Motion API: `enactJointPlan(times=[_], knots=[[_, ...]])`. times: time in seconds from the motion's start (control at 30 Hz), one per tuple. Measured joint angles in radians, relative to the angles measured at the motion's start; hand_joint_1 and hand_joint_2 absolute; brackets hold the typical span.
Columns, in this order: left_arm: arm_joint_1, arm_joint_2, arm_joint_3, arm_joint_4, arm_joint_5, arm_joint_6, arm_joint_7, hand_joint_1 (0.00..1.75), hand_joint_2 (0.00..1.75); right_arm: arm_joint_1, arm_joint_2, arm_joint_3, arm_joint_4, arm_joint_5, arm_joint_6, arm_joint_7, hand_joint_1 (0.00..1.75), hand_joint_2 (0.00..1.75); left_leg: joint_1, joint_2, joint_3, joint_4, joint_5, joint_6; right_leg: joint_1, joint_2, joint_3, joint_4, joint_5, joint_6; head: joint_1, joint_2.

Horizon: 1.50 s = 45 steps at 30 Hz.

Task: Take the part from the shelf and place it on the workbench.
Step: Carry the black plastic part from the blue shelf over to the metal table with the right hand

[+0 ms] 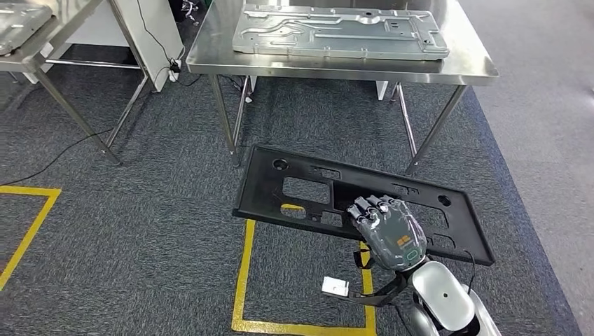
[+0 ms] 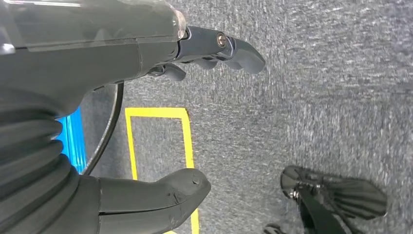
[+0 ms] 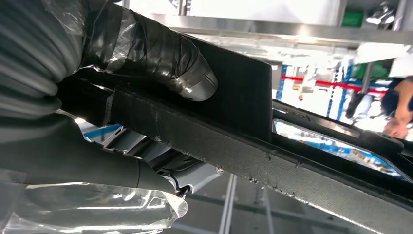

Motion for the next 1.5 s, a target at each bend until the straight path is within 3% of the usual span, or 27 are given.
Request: enactJointPlan(times=[0.07,0.13,0.27,0.57,0.7,0.77,0.83,0.9,0.93,0.97,1.0,1.03,1.1,1.13,1.2,1.3,1.37,1.43,1.47,1.5], knots=[[0.000,0.000,0.000,0.000,0.000,-0.002,-0.002,0.00,1.75,-0.004,0.000,0.002,0.003,0.000,0.002,0.001,1.75,1.75,-0.002,-0.012,0.007,0.005,-0.007,-0.002,0.003,0.003,0.044,-0.127,0.088,-0.012,0.000,0.000],[-0.001,-0.001,0.000,0.000,0.000,-0.003,-0.005,0.00,1.75,-0.010,-0.001,0.005,0.004,0.000,0.003,0.004,1.75,1.75,-0.005,-0.019,0.008,0.011,-0.014,-0.008,0.007,0.008,0.085,-0.235,0.135,-0.022,0.000,0.000],[0.000,0.000,0.000,0.000,0.000,-0.004,-0.006,0.00,1.75,-0.016,-0.002,0.010,0.007,0.001,0.004,0.007,1.75,1.75,-0.007,-0.022,0.006,0.012,-0.017,-0.007,0.010,0.012,0.092,-0.261,0.137,-0.018,-0.001,0.000],[0.000,0.000,0.001,0.000,0.000,-0.008,-0.007,0.00,1.75,-0.020,-0.003,0.013,0.018,0.003,0.004,0.007,1.75,1.75,-0.006,-0.022,0.011,0.001,-0.015,-0.014,0.013,0.011,0.093,-0.260,0.135,-0.028,-0.001,0.000],[0.000,0.002,0.003,0.000,0.000,-0.016,-0.011,0.00,1.75,-0.024,-0.003,0.014,0.021,0.003,0.004,0.007,1.75,1.75,-0.009,-0.022,0.011,0.002,-0.017,-0.002,0.007,0.011,0.098,-0.271,0.140,-0.020,-0.001,0.000],[0.000,0.001,0.005,0.000,0.000,-0.017,-0.013,0.00,1.75,-0.026,-0.004,0.014,0.022,0.003,0.004,0.007,1.75,1.75,-0.002,-0.020,0.030,-0.028,-0.004,0.003,0.009,0.009,0.102,-0.268,0.134,-0.015,0.000,0.000],[0.001,0.000,0.006,0.000,0.000,-0.018,-0.014,0.00,1.75,-0.030,-0.005,0.015,0.023,0.003,0.004,0.007,1.75,1.75,0.006,-0.016,0.046,-0.054,0.008,0.005,0.009,0.008,0.073,-0.200,0.091,-0.008,0.000,0.000],[0.001,0.000,0.007,0.000,0.000,-0.018,-0.015,0.00,1.75,-0.032,-0.005,0.017,0.026,0.003,0.004,0.007,1.75,1.75,0.006,-0.014,0.048,-0.055,0.007,0.005,0.004,0.008,0.006,-0.071,0.032,0.001,0.000,0.000],[0.001,0.000,0.007,0.000,0.000,-0.018,-0.015,0.00,1.75,-0.032,-0.006,0.018,0.028,0.003,0.004,0.007,1.75,1.75,0.007,-0.013,0.047,-0.052,0.004,0.004,0.000,0.008,-0.021,-0.023,0.019,0.006,0.000,0.000],[0.002,-0.001,0.007,0.000,0.000,-0.018,-0.015,0.00,1.75,-0.032,-0.006,0.019,0.031,0.003,0.005,0.007,1.75,1.75,0.008,-0.013,0.048,-0.049,0.001,0.001,-0.005,0.007,-0.033,-0.005,0.025,0.011,0.000,0.000],[0.002,-0.001,0.008,0.000,0.000,-0.018,-0.015,0.00,1.75,-0.033,-0.006,0.020,0.033,0.003,0.005,0.007,1.75,1.75,0.011,-0.014,0.048,-0.044,-0.004,-0.003,-0.009,0.007,-0.023,-0.031,0.051,0.015,0.000,0.000],[0.002,-0.002,0.008,0.000,0.000,-0.019,-0.015,0.00,1.75,-0.033,-0.007,0.021,0.034,0.003,0.005,0.007,1.75,1.75,0.014,-0.016,0.048,-0.036,-0.010,-0.008,-0.013,0.007,0.005,-0.091,0.090,0.020,0.000,0.000],[0.003,-0.001,0.008,0.000,0.000,-0.019,-0.015,0.00,1.75,-0.036,-0.008,0.022,0.035,0.003,0.006,0.007,1.75,1.75,0.019,-0.019,0.045,-0.016,-0.026,-0.024,-0.016,0.011,0.066,-0.212,0.139,0.023,0.000,0.000],[0.003,0.000,0.009,0.001,0.000,-0.018,-0.015,0.00,1.75,-0.038,-0.008,0.022,0.036,0.003,0.006,0.007,1.75,1.75,0.019,-0.020,0.042,-0.007,-0.035,-0.032,-0.015,0.014,0.081,-0.241,0.143,0.017,0.000,0.000],[0.003,0.002,0.010,0.001,0.000,-0.019,-0.017,0.00,1.75,-0.040,-0.009,0.022,0.038,0.003,0.007,0.007,1.75,1.75,0.016,-0.022,0.037,0.002,-0.046,-0.046,-0.010,0.019,0.083,-0.244,0.132,-0.001,0.000,0.000],[0.003,0.000,0.014,0.001,0.000,-0.019,-0.018,0.00,1.75,-0.044,-0.011,0.023,0.040,0.003,0.007,0.007,1.75,1.75,0.020,-0.012,0.035,0.024,-0.062,-0.057,-0.010,0.015,0.088,-0.244,0.126,-0.027,0.000,0.000],[0.002,0.000,0.016,0.001,0.000,-0.020,-0.019,0.00,1.75,-0.046,-0.012,0.024,0.040,0.003,0.007,0.007,1.75,1.75,0.021,0.004,-0.007,0.113,-0.105,-0.063,-0.009,0.009,0.095,-0.246,0.123,-0.039,0.000,0.000],[0.002,0.000,0.017,0.001,0.000,-0.020,-0.020,0.00,1.75,-0.047,-0.012,0.026,0.041,0.003,0.007,0.007,1.75,1.75,0.021,0.010,-0.083,0.245,-0.155,-0.065,-0.004,0.004,0.101,-0.246,0.116,-0.045,0.000,0.000],[0.003,0.000,0.017,0.001,0.000,-0.021,-0.020,0.00,1.75,-0.046,-0.012,0.027,0.042,0.003,0.007,0.007,1.75,1.75,0.021,0.010,-0.111,0.286,-0.160,-0.063,-0.001,0.003,0.105,-0.246,0.111,-0.047,0.000,0.000],[0.005,0.000,0.017,0.001,0.000,-0.021,-0.020,0.00,1.75,-0.046,-0.012,0.029,0.043,0.003,0.008,0.007,1.75,1.75,0.020,0.010,-0.123,0.289,-0.142,-0.060,0.002,0.002,0.111,-0.246,0.106,-0.047,0.000,0.000]])
